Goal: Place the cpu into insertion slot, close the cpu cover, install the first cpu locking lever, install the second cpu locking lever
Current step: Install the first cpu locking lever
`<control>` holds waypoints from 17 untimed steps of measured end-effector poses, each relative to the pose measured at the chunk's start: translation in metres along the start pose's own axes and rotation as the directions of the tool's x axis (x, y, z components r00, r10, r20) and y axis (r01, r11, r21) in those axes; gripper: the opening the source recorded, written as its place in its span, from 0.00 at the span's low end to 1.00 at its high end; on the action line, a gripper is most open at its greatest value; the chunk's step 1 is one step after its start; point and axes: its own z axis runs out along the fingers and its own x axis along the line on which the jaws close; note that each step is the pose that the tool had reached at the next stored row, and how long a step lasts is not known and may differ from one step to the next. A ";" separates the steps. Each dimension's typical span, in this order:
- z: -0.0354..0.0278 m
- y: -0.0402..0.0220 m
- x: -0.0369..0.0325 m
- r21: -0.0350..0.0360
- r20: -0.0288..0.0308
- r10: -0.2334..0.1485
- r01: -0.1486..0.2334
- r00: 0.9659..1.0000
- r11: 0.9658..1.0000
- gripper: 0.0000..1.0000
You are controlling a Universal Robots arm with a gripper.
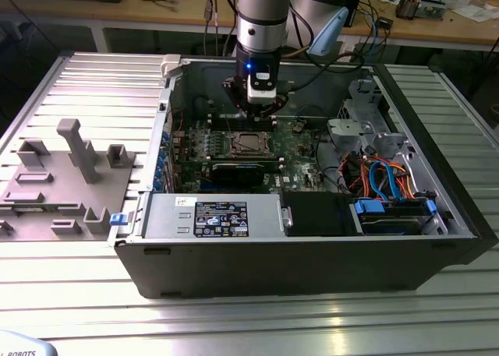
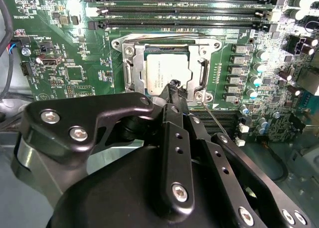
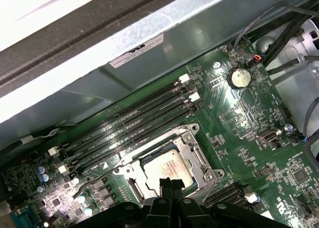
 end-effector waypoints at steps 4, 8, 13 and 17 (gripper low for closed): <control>0.0000 0.0000 0.0000 0.000 0.000 -0.005 0.005 1.000 1.000 0.11; 0.0000 0.0000 0.0000 0.000 0.000 -0.023 0.023 1.000 1.000 0.11; 0.0000 0.0000 0.0000 0.000 0.000 -0.040 0.040 0.999 0.999 0.11; 0.0000 0.0000 0.0000 0.000 0.000 -0.056 0.056 0.998 0.998 0.11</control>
